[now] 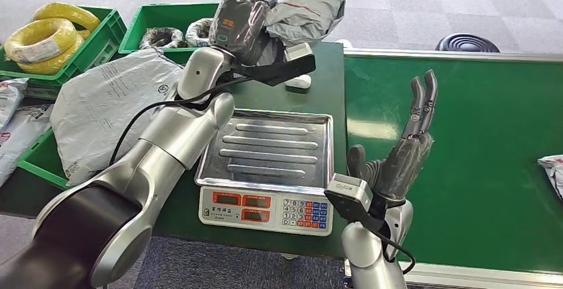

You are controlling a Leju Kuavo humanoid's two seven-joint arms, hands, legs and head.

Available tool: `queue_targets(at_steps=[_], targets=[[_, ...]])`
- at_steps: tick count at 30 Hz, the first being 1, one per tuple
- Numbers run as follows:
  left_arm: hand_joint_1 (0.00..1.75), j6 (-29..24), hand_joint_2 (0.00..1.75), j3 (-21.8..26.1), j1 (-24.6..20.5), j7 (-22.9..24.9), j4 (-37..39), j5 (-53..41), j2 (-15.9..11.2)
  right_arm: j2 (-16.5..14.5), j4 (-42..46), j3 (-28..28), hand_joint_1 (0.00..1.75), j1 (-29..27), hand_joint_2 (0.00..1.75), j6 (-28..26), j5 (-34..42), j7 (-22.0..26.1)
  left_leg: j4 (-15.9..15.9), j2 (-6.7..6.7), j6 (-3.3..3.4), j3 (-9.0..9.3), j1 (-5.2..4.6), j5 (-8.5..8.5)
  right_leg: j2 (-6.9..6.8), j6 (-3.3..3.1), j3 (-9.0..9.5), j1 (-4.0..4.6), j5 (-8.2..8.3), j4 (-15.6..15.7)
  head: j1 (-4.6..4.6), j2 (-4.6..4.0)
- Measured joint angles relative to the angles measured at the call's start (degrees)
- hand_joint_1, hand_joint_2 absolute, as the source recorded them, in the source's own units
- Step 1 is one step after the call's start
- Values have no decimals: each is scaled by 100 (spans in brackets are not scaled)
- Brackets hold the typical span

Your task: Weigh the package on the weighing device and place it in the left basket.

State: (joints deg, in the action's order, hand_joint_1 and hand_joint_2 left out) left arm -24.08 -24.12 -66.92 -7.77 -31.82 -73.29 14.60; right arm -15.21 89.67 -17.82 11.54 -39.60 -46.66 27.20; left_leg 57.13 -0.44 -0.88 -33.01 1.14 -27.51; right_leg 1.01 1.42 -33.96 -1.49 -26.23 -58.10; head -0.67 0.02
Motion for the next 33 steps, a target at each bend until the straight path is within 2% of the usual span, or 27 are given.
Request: queue_targets(at_steps=[7, 10, 13, 21, 26, 29, 33], targets=[[175, -125, 175, 79, -127, 255, 224, -319, -273, 0, 7, 29, 0, -95, 0, -1, -22, -7, 0, -3, -1, -2, 0, 2, -2, 0, 0, 0, 0, -1, 1, 0], [175, -90, 175, 85, -169, 630, 316, -556, -409, 1, 9, 32, 0, -125, 0, -2, -22, -7, 0, 1, -1, -5, 0, 1, -1, 0, -1, 0, 0, -2, 2, 0], [173, 86, 175, 134, -227, 950, 466, -790, -701, 11, 21, 35, 0, -192, 0, -2, -21, -7, -1, 13, -1, -3, 0, 1, 7, 0, -6, 0, 0, -3, 1, 0], [171, 403, 175, 437, -241, 1378, 889, -1053, -1526, 58, 104, 60, 0, -276, 0, 4, 11, -7, -1, 12, -8, -6, 4, 6, 7, -4, -17, 3, -2, -18, 1, 0], [171, 550, 175, 509, -206, 1567, 1065, -1172, -1783, 72, 135, 66, 0, -308, 0, 4, -3, -7, 0, 10, -8, -12, 2, 5, 6, -3, -17, 2, -2, -15, 3, 0], [174, 841, 175, 551, -183, 1782, 1165, -1180, -1887, 75, 140, 67, 0, -325, 0, 4, -11, -6, -1, 8, -7, -15, 2, 5, 6, -3, -17, 1, -2, -14, 3, 0], [173, 963, 175, 745, 55, 2100, 1283, -1056, -2077, 88, 142, 76, 0, -392, 0, 4, 8, 16, -2, 22, -8, -9, 3, 4, 17, -4, -23, 2, -2, -15, 1, 0]])
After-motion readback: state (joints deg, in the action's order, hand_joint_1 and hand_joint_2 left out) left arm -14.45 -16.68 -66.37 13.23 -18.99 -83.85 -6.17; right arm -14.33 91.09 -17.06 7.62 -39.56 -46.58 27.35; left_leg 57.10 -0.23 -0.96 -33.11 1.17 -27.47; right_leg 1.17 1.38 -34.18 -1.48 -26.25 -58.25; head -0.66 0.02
